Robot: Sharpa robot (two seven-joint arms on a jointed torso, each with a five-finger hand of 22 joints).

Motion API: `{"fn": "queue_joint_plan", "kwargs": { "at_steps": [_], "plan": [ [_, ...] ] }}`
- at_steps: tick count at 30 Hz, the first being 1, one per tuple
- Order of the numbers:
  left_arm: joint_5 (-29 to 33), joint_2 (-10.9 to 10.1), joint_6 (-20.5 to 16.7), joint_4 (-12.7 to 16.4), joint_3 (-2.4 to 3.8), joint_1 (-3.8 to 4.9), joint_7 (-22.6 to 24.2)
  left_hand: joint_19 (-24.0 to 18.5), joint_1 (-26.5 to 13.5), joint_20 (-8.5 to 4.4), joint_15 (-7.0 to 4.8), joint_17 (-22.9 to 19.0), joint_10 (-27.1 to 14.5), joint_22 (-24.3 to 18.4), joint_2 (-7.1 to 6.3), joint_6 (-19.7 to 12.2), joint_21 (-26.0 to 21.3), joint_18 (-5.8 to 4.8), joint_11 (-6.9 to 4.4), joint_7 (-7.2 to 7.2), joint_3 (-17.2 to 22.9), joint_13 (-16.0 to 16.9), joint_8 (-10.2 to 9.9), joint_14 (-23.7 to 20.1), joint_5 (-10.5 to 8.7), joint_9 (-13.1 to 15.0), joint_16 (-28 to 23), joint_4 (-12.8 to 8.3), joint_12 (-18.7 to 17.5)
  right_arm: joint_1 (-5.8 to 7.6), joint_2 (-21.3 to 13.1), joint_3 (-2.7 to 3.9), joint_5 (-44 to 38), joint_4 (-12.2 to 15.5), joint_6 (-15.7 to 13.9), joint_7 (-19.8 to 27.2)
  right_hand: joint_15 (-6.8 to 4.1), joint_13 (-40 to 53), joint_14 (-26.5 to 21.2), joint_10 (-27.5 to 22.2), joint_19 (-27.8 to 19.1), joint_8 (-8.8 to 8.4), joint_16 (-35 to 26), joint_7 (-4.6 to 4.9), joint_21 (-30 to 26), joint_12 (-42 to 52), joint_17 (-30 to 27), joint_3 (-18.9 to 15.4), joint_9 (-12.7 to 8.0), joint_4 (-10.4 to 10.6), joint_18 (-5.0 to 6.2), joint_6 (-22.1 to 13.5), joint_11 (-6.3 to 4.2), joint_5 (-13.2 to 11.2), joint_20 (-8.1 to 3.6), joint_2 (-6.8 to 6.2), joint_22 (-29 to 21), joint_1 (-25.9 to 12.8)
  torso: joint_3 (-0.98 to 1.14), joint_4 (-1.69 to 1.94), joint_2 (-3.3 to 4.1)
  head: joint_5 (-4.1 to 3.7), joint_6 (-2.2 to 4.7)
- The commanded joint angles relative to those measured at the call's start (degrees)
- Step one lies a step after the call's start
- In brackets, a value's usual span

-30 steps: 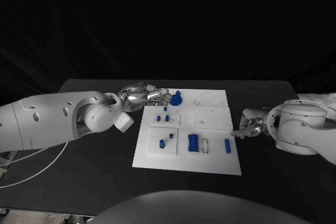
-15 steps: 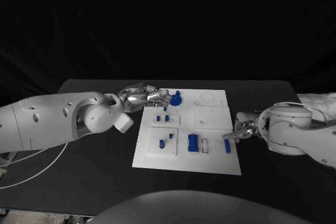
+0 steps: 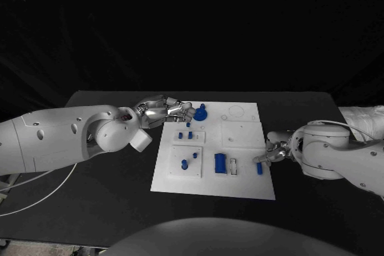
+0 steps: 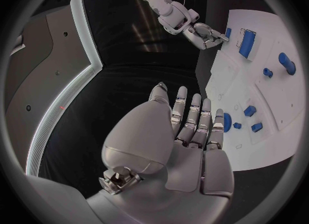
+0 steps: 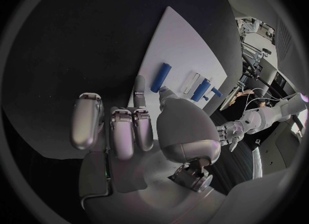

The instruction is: Assemble the parts on the task board

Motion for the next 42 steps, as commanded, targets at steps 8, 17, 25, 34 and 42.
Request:
{"fn": "queue_joint_plan", "kwargs": {
  "at_steps": [8, 17, 25, 34, 42],
  "plan": [
    [-0.1, 0.0, 1.1, 0.1, 0.04, -0.02, 0.2, 0.0, 0.7, 0.12, -0.02, -0.1, 0.4, -0.1, 0.05, 0.3, 0.2, 0.47, -0.12, -0.08, 0.3, -0.1, 0.3, 0.4, 0.21, -0.1, 0.3, -0.1, 0.0, -1.17, 1.3, -0.03, -0.2, -1.0, -0.3, -0.4, 0.24, 15.1, 5.9, 6.0, -1.2, -1.79, 0.2, 0.28, -2.1, 0.2, 15.1, 1.3, -0.1, -2.8, 0.05, -1.3, 0.19, 8.7, 0.33, -0.34, 9.1, 2.9, 0.01, 0.07, 0.03, 0.11, 0.0],
    [-0.2, -0.1, 1.2, 0.1, 0.04, -0.06, 0.1, 0.0, 0.8, 0.12, -0.01, -0.1, 0.4, -0.1, 0.04, 0.3, 0.2, 0.46, -0.1, -0.06, 0.3, -0.1, 0.3, 0.4, 0.23, -0.1, 0.3, 0.0, 0.0, -2.28, 1.8, -0.03, 1.2, -1.9, -0.6, -0.4, 0.37, 15.1, 5.9, 6.0, -2.3, -3.65, 0.2, 0.53, -4.5, 0.2, 15.1, 7.5, -0.3, -8.2, 0.48, -3.1, 0.37, 21.6, 0.45, -2.12, 8.6, 8.4, 0.0, 0.0, -0.02, 0.4, 0.0],
    [-0.2, -0.1, 1.2, 0.0, 0.04, -0.23, 0.0, 0.0, 0.8, 0.12, -0.01, -0.1, 0.4, -0.1, 0.04, 0.3, 0.2, 0.46, -0.1, -0.06, 0.3, -0.1, 0.3, 0.4, 0.23, -0.1, 0.3, 0.0, 0.0, -2.45, 1.6, -0.03, 4.4, -2.3, -1.7, -0.3, 0.3, 15.1, 5.9, 6.0, -2.6, -2.18, 0.2, 0.23, -5.5, 0.2, 15.1, 13.8, 2.8, -12.0, 0.62, -2.5, 0.08, 26.5, 0.43, -3.87, 8.4, 8.4, 0.01, -0.01, -0.02, 0.43, 0.0],
    [-0.2, 0.0, 1.2, -0.1, 0.04, -0.32, 0.0, 0.0, 0.8, 0.12, -0.01, -0.1, 0.4, -0.1, 0.04, 0.3, 0.2, 0.46, -0.1, -0.06, 0.3, -0.1, 0.3, 0.4, 0.23, -0.1, 0.3, 0.0, 0.0, -2.48, 1.2, -0.02, 8.6, -2.5, -2.9, -0.1, 0.13, 15.1, 5.9, 6.0, -2.6, -1.15, 0.2, 0.09, -6.0, 0.2, 15.1, 16.3, 5.2, -13.1, 0.69, -2.8, -0.01, 25.8, 0.29, -4.46, 8.3, 6.7, 0.02, 0.02, 0.02, 0.49, 0.0],
    [-0.2, 0.2, 1.3, -0.3, 0.04, -0.35, -0.1, 0.0, 0.8, 0.12, -0.01, -0.1, 0.4, -0.1, 0.04, 0.3, 0.2, 0.46, -0.1, -0.06, 0.3, -0.1, 0.3, 0.4, 0.23, -0.1, 0.3, 0.0, 0.0, -1.23, 0.6, 0.0, 15.1, -1.9, -3.6, 0.0, 0.1, 15.1, 5.9, 6.0, -3.0, -0.93, 0.2, 0.09, -7.0, 0.2, 15.1, 17.0, 5.9, -13.4, 0.89, -3.0, -0.03, 25.9, 0.26, -4.54, 8.1, 6.1, 0.01, 0.01, -0.01, 0.4, 0.0]
  ]
}}
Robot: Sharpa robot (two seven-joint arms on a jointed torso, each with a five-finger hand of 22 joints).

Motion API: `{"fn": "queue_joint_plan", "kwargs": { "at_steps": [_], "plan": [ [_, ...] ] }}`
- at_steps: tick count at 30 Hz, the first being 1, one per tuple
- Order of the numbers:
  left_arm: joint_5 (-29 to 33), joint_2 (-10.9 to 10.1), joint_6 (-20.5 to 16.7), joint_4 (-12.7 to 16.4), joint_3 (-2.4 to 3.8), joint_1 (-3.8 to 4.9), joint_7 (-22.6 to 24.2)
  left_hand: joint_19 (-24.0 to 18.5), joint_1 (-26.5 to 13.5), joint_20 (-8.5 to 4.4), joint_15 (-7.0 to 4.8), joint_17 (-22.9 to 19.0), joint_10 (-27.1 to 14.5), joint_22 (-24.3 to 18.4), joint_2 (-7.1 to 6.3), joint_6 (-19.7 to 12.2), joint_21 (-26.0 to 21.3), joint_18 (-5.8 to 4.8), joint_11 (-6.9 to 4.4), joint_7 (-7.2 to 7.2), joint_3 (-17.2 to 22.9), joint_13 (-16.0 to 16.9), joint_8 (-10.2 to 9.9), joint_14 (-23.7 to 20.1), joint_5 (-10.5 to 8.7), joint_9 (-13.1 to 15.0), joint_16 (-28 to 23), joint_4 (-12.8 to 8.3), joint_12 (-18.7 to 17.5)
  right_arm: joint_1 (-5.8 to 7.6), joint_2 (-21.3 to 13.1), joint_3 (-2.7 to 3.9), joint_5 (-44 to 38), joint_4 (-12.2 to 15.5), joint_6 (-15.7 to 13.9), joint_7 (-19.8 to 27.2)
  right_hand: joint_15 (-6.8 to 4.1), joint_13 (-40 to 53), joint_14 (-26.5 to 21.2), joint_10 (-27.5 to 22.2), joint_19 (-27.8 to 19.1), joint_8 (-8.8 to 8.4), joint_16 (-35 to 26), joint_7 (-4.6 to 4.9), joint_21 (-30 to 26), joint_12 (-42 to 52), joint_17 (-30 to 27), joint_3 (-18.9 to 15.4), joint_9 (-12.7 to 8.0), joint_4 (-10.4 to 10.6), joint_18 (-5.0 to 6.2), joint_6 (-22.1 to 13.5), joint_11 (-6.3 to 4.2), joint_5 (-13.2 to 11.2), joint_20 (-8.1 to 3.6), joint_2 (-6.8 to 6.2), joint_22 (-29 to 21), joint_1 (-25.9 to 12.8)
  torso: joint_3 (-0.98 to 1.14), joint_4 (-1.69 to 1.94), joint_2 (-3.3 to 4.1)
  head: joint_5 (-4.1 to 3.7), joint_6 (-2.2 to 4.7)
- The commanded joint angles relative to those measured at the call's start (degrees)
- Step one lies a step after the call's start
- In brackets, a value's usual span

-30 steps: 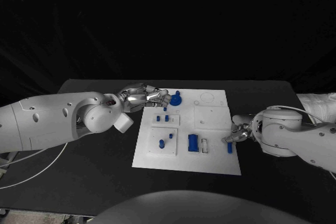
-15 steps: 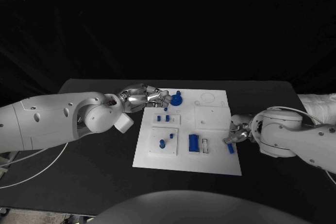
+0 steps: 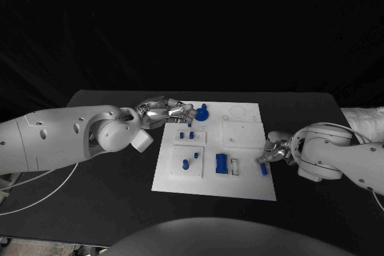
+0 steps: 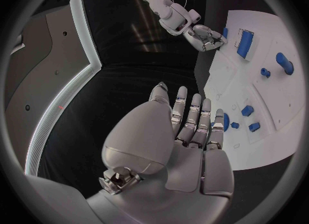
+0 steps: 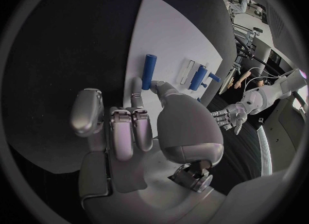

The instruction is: Assemble the parts on the task board

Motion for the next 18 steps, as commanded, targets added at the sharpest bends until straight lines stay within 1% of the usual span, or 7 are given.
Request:
{"fn": "queue_joint_plan", "kwargs": {
  "at_steps": [1, 4, 7, 13, 18],
  "plan": [
    [-0.1, 0.2, 1.0, 0.0, 0.04, -0.02, 0.2, 0.0, 0.5, 0.12, -0.01, -0.1, 0.4, -0.1, -0.2, 0.3, 0.2, 0.46, -0.1, -0.06, 0.3, -0.1, 0.3, 0.4, 0.23, -0.1, 0.3, -0.1, 0.0, 0.14, -0.1, -0.55, 6.5, 0.2, 1.7, -0.9, 0.09, 15.1, 5.9, 5.8, -0.5, 0.47, 0.2, -1.1, -0.5, 0.2, 15.1, 6.0, -5.1, -5.5, 0.9, -1.2, -0.18, -0.1, -0.12, -0.1, 8.0, -0.8, 0.0, 0.01, -0.01, -0.15, 0.0],
    [-0.1, 0.3, 1.1, -0.1, 0.04, -0.04, 0.2, 0.0, 0.5, 0.12, -0.01, -0.1, 0.4, -0.1, -0.2, 0.3, 0.2, 0.46, -0.1, -0.06, 0.3, -0.1, 0.3, 0.4, 0.23, -0.1, 0.3, -0.1, 0.0, 1.0, 0.0, -0.55, 8.5, 0.5, 1.7, -0.9, 0.1, 15.1, 5.9, 5.8, -0.6, 0.48, 0.2, -1.1, -0.6, 0.2, 15.1, 6.1, -5.0, -5.6, 0.92, -1.3, -0.18, -0.2, -0.11, -0.1, 8.0, -0.9, -0.01, 0.02, -0.02, -0.28, 0.0],
    [-0.1, 0.4, 1.2, -0.1, 0.04, -0.07, 0.1, -0.1, 0.6, 0.12, 0.0, -0.1, 0.4, -0.1, -0.2, 0.3, 0.2, 0.44, -0.09, 0.01, 0.3, -0.1, 0.3, 0.3, 0.3, -0.1, 0.3, 0.0, -0.1, 1.54, 0.3, -0.55, 10.7, 0.6, 1.7, -0.9, 0.11, 15.1, 5.9, 5.8, -0.7, 0.51, 0.2, -1.08, -0.8, 0.2, 15.1, 6.4, -4.8, -5.6, 0.96, -1.4, -0.16, -0.4, -0.11, -0.14, 7.9, -1.2, 0.0, 0.03, -0.01, -0.31, 0.0],
    [-0.1, 0.5, 1.2, -0.2, 0.04, -0.1, 0.0, -0.1, 0.6, 0.12, 0.0, -0.1, 0.4, -0.1, -0.2, 0.3, 0.2, 0.44, -0.09, 0.01, 0.3, -0.1, 0.3, 0.3, 0.3, -0.1, 0.3, 0.0, -0.1, 1.91, 1.5, -0.55, 15.1, 0.3, 2.2, -1.0, 0.14, 15.1, 5.9, 5.8, -0.8, 0.37, 0.2, -0.98, -1.2, 0.2, 15.1, 6.8, -4.6, -5.7, 1.02, -1.8, -0.1, -0.7, -0.1, -0.12, 7.8, -1.6, 0.0, 0.03, 0.0, -0.27, 0.0],
    [-0.1, 0.5, 1.3, -0.2, 0.04, -0.11, 0.0, -0.1, 0.6, 0.12, 0.0, -0.1, 0.4, -0.1, -0.2, 0.3, 0.2, 0.44, -0.09, 0.01, 0.3, -0.1, 0.3, 0.3, 0.3, -0.1, 0.3, 0.0, -0.1, 1.99, 2.6, -0.55, 16.9, 0.1, 2.0, -1.0, 0.17, 15.1, 5.9, 5.8, -0.9, 0.29, 0.2, -0.91, -1.5, 0.2, 15.1, 7.0, -4.4, -5.8, 1.06, -2.0, -0.04, -0.9, -0.08, -0.08, 7.7, -1.8, 0.0, 0.03, 0.0, -0.21, 0.0]
  ]
}}
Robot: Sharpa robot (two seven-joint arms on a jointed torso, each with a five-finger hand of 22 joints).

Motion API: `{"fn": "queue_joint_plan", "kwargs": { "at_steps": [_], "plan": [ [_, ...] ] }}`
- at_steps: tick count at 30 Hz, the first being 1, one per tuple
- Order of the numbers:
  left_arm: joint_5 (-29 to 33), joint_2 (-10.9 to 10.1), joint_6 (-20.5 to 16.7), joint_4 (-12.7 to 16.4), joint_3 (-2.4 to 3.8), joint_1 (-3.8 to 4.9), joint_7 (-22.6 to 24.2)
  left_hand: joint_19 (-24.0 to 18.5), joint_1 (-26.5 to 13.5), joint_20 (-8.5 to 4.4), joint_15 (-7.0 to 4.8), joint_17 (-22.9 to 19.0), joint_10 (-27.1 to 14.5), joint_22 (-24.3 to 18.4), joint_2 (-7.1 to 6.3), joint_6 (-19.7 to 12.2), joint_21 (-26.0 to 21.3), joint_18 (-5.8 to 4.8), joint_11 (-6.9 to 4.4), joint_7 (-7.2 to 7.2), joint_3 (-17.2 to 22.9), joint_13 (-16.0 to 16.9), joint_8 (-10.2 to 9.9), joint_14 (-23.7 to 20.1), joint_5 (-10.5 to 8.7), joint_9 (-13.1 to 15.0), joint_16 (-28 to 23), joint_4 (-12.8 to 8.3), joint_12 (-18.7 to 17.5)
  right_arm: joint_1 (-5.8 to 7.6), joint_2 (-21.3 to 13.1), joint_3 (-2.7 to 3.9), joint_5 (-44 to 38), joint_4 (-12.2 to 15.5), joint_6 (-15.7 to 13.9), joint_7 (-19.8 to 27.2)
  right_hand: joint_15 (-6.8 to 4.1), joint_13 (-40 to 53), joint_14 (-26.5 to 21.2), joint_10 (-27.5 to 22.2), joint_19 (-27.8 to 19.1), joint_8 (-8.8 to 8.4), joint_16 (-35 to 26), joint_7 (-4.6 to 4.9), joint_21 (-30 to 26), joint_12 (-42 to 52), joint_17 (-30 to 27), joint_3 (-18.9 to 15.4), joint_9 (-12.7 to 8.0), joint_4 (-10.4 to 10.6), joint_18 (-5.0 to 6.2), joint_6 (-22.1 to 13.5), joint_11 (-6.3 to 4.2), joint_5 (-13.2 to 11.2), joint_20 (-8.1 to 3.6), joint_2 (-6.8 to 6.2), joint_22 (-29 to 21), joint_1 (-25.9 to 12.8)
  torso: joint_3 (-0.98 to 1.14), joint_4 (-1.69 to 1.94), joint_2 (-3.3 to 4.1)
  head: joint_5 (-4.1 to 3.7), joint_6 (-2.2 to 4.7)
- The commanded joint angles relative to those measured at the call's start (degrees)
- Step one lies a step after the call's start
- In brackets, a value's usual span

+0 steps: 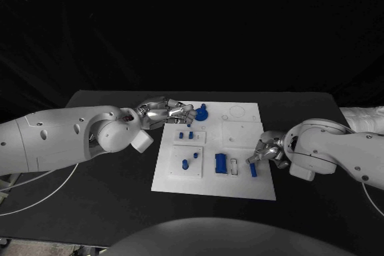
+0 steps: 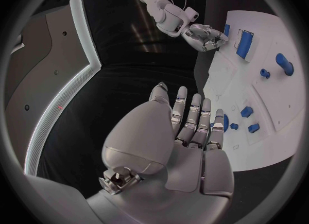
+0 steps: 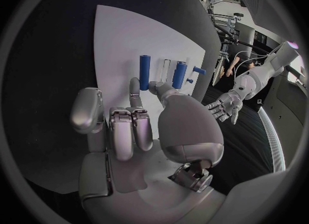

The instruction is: Assemble the parts on the task board

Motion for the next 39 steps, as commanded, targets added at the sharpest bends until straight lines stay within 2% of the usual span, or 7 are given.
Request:
{"fn": "queue_joint_plan", "kwargs": {
  "at_steps": [1, 16, 39],
  "plan": [
    [-0.1, 0.2, 1.1, 0.0, 0.04, -0.02, 0.2, -0.1, 0.4, 0.12, 0.01, -0.1, 0.4, -0.1, 0.03, 0.3, 0.2, 0.45, -0.09, 0.01, 0.3, -0.1, 0.2, 0.3, 0.3, 0.0, 0.3, 0.0, -0.1, 0.03, 0.6, -0.02, 4.0, -0.2, 1.1, -0.3, 0.18, 15.1, 5.9, 6.1, -0.4, -0.15, 0.2, -0.63, -0.5, 0.2, 15.1, 3.6, 0.1, -3.3, 1.07, -0.7, -0.21, -0.3, 0.1, 0.17, 7.7, -0.6, 0.01, -0.01, -0.01, 0.08, 0.0],
    [-0.3, 0.4, 1.4, -0.1, 0.04, -0.04, -0.2, -0.1, 0.4, 0.12, 0.01, -0.1, 0.4, -0.1, 0.04, 0.3, 0.1, 0.44, -0.09, 0.03, 0.3, -0.1, 0.2, 0.3, 0.33, -0.1, 0.3, 0.0, -0.1, 0.07, 3.2, -0.01, 8.0, -1.7, 0.9, -0.1, 0.22, 15.1, 5.9, 6.1, -0.4, -0.24, 0.2, -0.58, -0.6, 0.2, 15.1, 3.9, 0.2, -3.3, 1.08, -0.9, -0.16, -0.4, 0.13, 0.24, 7.7, -0.8, -0.01, -0.03, 0.01, 0.03, 0.0],
    [-0.5, 0.4, 1.6, 0.0, 0.04, -0.06, -0.5, -0.1, 0.5, 0.12, 0.02, -0.1, 0.4, -0.1, 0.05, 0.3, 0.1, 0.43, -0.08, 0.05, 0.3, -0.1, 0.2, 0.3, 0.37, -0.1, 0.3, 0.1, -0.1, 0.07, 4.7, 0.0, 11.3, -2.7, -2.5, 0.6, 0.41, 15.1, 5.9, 6.1, -0.7, -0.62, 0.2, -0.28, -1.5, 0.2, 15.1, 4.5, 0.6, -3.4, 1.22, -1.7, 0.09, -1.8, 0.28, 0.42, 7.5, -1.9, 0.0, -0.04, -0.02, 0.2, 0.0]
  ]
}}
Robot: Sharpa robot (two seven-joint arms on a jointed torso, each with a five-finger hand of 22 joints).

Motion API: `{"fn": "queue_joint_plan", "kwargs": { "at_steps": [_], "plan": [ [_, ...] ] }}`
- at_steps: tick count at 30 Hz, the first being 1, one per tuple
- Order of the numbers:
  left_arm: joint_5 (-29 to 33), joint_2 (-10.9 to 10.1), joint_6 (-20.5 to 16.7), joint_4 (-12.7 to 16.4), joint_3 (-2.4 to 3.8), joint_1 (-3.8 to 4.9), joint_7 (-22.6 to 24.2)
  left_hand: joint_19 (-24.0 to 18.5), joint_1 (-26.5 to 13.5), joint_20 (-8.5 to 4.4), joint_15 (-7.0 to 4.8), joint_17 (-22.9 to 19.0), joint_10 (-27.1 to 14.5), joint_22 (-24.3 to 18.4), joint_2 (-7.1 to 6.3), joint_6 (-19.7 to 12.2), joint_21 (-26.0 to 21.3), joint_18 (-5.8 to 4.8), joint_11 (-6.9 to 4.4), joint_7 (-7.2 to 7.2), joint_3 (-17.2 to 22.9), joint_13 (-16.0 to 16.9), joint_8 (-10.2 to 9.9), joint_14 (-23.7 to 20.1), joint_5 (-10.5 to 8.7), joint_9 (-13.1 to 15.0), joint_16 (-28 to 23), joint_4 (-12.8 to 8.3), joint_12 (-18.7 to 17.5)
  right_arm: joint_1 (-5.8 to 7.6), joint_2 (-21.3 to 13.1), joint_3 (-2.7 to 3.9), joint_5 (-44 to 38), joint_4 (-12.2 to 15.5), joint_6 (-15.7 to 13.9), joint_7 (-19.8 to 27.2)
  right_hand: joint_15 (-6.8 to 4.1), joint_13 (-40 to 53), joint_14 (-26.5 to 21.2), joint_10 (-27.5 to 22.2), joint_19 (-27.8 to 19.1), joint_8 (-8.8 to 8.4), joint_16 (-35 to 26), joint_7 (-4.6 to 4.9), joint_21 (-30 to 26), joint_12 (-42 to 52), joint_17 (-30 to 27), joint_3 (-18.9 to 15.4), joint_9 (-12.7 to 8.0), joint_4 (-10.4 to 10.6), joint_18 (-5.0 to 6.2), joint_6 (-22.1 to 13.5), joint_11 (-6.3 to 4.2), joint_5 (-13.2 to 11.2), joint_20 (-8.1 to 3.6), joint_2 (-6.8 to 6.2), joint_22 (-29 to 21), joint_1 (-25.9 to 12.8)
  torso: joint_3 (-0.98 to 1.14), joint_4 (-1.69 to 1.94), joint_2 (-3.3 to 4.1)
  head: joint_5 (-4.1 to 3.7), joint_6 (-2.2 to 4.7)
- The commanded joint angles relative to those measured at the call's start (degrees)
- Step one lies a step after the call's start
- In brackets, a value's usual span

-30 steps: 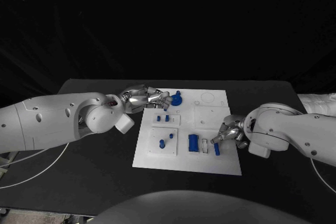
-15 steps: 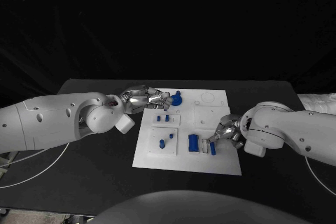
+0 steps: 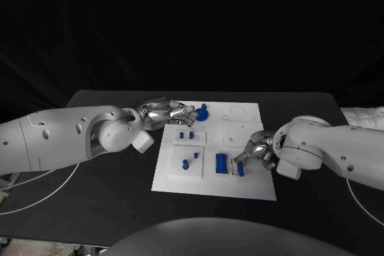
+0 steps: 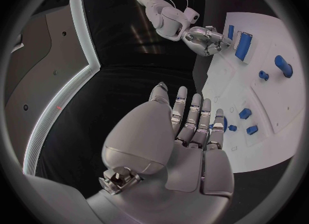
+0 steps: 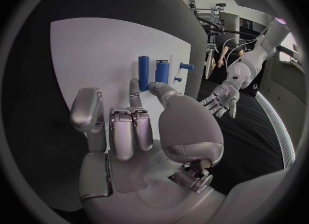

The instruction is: Assemble the parts on the task board

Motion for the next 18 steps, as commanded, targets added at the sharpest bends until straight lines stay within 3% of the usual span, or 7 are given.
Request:
{"fn": "queue_joint_plan", "kwargs": {
  "at_steps": [1, 18],
  "plan": [
    [-0.2, 0.1, 1.1, 0.1, 0.04, -0.01, 0.2, -0.1, 0.5, 0.12, 0.02, -0.1, 0.4, -0.1, 0.05, 0.3, 0.1, 0.43, -0.08, 0.05, 0.3, -0.1, 0.2, 0.3, 0.37, -0.1, 0.3, 0.1, -0.1, -0.01, 0.3, -0.01, 1.1, -0.1, -1.4, 0.5, 0.42, 15.1, 5.9, 6.1, -0.5, -0.38, 0.2, -0.33, -0.5, 0.2, 15.1, 2.9, 0.1, -2.5, 1.21, -0.7, 0.1, -0.3, 0.08, 0.15, 7.5, -0.8, -0.01, -0.02, -0.03, 0.02, 0.0],
    [-0.3, 0.1, 1.3, 0.1, 0.04, -0.06, 0.1, -0.1, 0.6, 0.12, 0.03, -0.1, 0.4, -0.1, 0.03, 0.2, 0.1, 0.42, -0.07, 0.07, 0.3, -0.1, 0.2, 0.3, 0.41, -0.1, 0.3, 0.1, -0.1, -0.05, 1.0, -0.01, -0.3, -0.8, -0.9, 0.4, 0.85, 15.1, 5.9, 6.1, -0.9, -1.38, 0.2, 0.09, -1.8, 0.2, 15.1, 2.9, 0.2, -2.4, 1.39, -1.5, 0.54, -8.1, 0.53, 0.68, 7.3, -2.7, 0.01, 0.01, 0.0, 0.14, 0.0]
  ]
}}
